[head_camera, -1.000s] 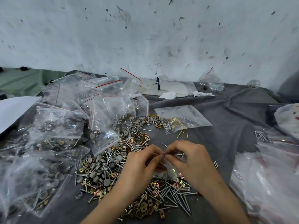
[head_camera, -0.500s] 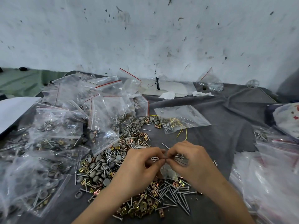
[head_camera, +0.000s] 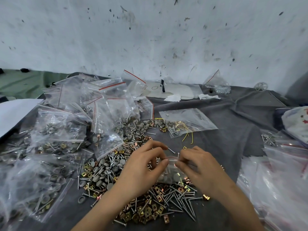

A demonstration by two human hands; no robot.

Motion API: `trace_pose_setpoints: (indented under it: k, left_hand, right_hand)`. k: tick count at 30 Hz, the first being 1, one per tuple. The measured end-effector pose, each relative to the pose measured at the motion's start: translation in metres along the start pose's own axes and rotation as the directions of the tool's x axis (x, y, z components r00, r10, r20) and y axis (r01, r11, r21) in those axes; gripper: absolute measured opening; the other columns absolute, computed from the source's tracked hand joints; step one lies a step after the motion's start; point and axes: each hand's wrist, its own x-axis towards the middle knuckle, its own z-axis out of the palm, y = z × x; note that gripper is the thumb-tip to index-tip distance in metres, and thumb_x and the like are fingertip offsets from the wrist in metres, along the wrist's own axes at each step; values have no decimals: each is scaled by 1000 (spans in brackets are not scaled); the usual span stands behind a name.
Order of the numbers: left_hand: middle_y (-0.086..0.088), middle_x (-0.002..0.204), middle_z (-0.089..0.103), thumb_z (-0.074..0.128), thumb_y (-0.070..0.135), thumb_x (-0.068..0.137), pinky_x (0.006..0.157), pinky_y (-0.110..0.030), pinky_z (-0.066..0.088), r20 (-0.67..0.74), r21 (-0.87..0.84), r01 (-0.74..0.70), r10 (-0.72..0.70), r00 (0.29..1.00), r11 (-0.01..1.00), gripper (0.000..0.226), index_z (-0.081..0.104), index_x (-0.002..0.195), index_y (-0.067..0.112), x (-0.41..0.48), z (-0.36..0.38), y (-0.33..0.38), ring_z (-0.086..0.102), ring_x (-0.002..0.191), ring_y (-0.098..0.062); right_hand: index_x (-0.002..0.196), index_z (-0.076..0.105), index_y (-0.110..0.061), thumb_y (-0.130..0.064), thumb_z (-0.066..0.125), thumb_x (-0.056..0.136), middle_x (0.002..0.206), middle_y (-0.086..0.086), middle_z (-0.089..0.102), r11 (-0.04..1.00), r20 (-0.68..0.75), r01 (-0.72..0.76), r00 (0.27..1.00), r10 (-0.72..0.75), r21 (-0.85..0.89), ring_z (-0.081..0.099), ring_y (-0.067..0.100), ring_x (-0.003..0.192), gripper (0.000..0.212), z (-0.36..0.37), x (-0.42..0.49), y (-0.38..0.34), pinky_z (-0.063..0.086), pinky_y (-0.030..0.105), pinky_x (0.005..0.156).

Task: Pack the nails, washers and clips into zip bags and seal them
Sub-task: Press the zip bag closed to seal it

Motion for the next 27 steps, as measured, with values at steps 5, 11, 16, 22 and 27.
trace_pose_setpoints:
  k: [5,11,16,22,27]
  left_hand:
    - [21,116,54,59,37,87,80,-16,43,91,-37,9,-5,996,999,15,63,82,23,3,1,-4,57,95,-1]
    - [18,118,55,66,23,88,89,-26,44,110,-141,33,-18,994,989,9,65,79,20,3,-2,-11,55,105,-1]
    - [26,127,48,65,29,88,98,-26,39,138,-119,36,-20,990,992,5,65,83,28,4,-1,-8,48,116,5]
    - [24,129,48,69,21,84,100,-20,36,136,-176,39,-15,991,984,5,67,81,20,7,-2,-6,48,120,1]
    - [24,130,47,70,15,83,102,-11,30,143,-203,19,11,990,979,6,67,79,18,6,0,-4,44,125,4]
  right_hand:
    - [67,46,-22,-24,60,91,66,-13,49,991,18,27,999,-29,131,44,5,79,28,7,1,-4,37,22,67]
    - [70,56,-22,-20,68,86,70,-10,54,955,-1,-75,997,79,287,50,8,75,20,6,-4,5,37,21,67]
    - [70,55,-24,-18,66,87,72,-7,52,931,55,-103,994,90,350,49,5,68,21,8,-5,6,34,18,64]
    - [74,58,-29,-21,66,86,74,-13,55,901,21,-122,992,124,415,52,5,70,16,12,-5,4,35,14,64]
    - [71,57,-34,-26,63,79,77,-16,57,912,-44,-51,996,76,408,55,7,77,13,14,-4,-3,37,12,68]
